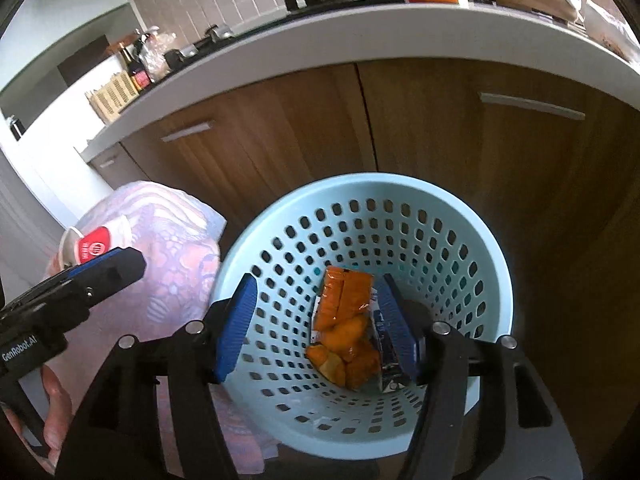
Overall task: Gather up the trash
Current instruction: 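Carry both orange peels over the blue basket and open both tools, then move both tools back toward the cups and green stalk on the table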
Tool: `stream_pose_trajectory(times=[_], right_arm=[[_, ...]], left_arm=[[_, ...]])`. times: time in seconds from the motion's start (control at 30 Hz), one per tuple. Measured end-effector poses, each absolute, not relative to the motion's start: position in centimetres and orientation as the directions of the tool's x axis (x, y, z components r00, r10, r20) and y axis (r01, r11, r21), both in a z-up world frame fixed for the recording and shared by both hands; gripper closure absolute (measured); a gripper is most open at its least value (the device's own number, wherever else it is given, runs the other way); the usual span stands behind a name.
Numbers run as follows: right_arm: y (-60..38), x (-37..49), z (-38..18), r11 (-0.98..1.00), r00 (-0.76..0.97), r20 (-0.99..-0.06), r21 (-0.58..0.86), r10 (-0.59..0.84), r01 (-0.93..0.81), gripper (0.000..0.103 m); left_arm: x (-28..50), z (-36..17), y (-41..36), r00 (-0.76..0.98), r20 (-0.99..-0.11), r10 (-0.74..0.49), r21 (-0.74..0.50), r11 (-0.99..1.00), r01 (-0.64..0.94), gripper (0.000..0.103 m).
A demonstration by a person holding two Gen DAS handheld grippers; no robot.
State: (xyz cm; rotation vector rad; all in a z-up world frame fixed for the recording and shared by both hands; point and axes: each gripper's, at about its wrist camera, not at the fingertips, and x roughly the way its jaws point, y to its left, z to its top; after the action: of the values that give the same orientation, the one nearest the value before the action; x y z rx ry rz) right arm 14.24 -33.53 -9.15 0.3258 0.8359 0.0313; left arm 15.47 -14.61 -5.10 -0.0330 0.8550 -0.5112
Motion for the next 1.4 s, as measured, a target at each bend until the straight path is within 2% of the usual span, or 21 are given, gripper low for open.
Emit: stream_pose_trajectory(times=[0.47,0.83,1.23,1.33,1.4], right_arm=[[-28.7,11.0,-2.7,0.960,0.767,-0.605,0.275,0.214,-0.051,0.044],[-19.3,8.7,1.2,0.944,0.783,-0.529,0.208,0.329,-0.256,0.044],[-6.3,8.3,0.3,0.887,0.718,-0.543,0.125,0.436,-0.444,0.045],[-3.8,8.7,-0.6,0.875,0.703,-0.549,0.118,0.452,-0.470,0.052],[-2.0,9.1,-1.4,0.872,0.698,-0.557,0.108,0.451,-0.477,0.062]], left_arm=[[10.4,2.2,-7.5,0.701,-0.568,-0.430,-0.218,0.901,0.376,0.050],[6.2,4.3,3.7,0.809,-0.498,-0.312,-0.241,0.946,0.216,0.046],[4.1,0.4,17.9,0.822,-0.548,-0.156,-0.321,0.946,-0.035,0.046],[3.8,-0.8,20.5,0.811,-0.573,-0.114,-0.316,0.945,-0.090,0.046],[3.6,-1.6,21.8,0.803,-0.589,-0.095,-0.313,0.942,-0.118,0.046]])
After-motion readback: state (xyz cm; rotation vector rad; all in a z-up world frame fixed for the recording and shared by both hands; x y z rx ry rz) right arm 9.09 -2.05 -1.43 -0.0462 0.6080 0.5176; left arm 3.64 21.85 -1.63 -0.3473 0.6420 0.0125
